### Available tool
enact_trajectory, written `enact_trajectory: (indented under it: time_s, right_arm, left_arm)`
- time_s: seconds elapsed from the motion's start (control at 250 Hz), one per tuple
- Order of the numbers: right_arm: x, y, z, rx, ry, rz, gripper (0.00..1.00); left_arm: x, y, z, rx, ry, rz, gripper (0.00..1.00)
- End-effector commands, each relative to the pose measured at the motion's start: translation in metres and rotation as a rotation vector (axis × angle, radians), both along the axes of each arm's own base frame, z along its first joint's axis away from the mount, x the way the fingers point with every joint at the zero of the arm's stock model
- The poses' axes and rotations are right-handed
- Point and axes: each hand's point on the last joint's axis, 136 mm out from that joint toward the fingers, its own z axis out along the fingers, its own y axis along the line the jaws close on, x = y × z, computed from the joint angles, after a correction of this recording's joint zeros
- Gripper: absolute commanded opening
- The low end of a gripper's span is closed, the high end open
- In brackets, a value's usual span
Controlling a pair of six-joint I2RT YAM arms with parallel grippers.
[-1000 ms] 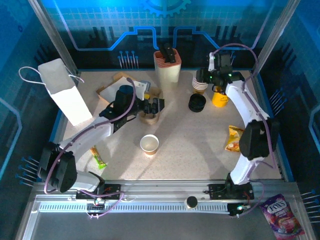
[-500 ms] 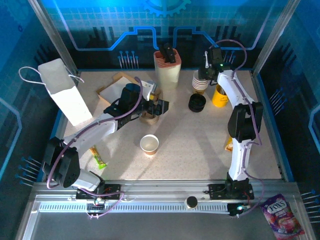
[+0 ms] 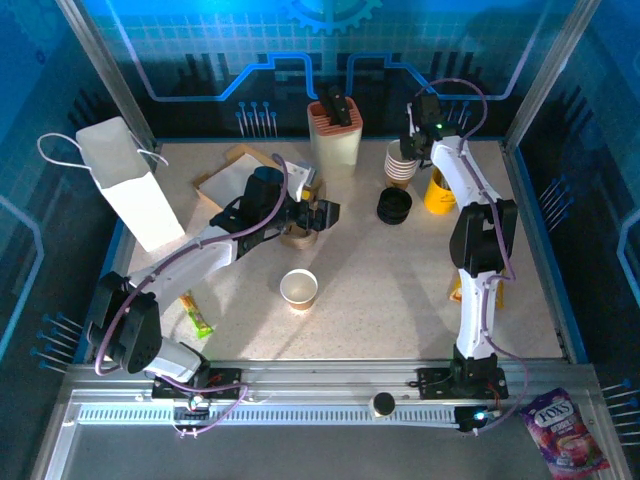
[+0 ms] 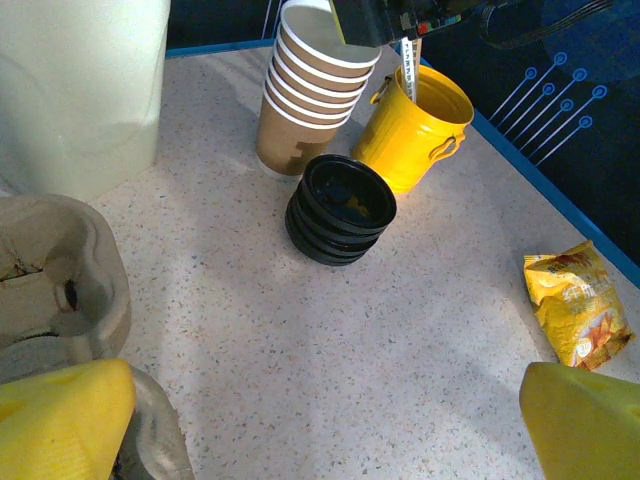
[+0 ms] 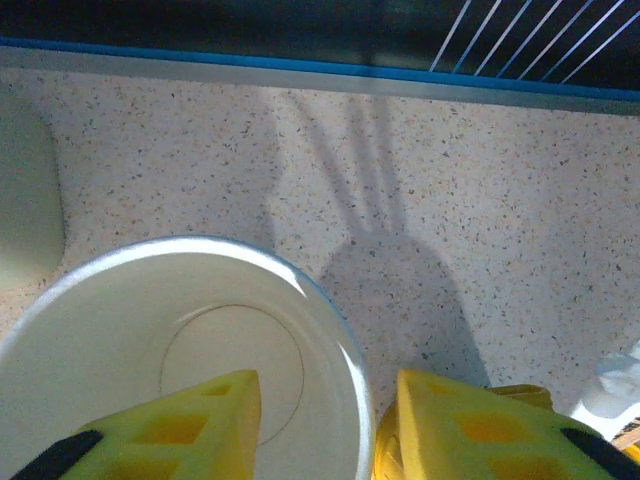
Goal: Pack the takeout coffee
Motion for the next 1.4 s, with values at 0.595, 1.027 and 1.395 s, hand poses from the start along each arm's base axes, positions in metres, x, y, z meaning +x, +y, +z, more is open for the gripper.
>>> enact_trajectory:
  time_s: [0.595, 1.027, 1.395]
  right_arm:
    - [0.001, -0.010, 0.001, 0.044, 0.014, -0.014, 0.11]
    - [0.000, -0.003, 0.031, 0.299, -0.066, -0.021, 0.02]
    - [-0.007, -0.008, 0.066, 0.354, -0.142, -0.030, 0.00]
  left_arm:
    - [0.000, -0.007, 0.001, 0.008, -0.034, -0.018, 0.99]
    - [0.000, -0.007, 0.000, 0.002, -0.039, -0.018, 0.99]
    - [-0.002, -0.006, -0.003, -0.007, -0.038, -0.018, 1.00]
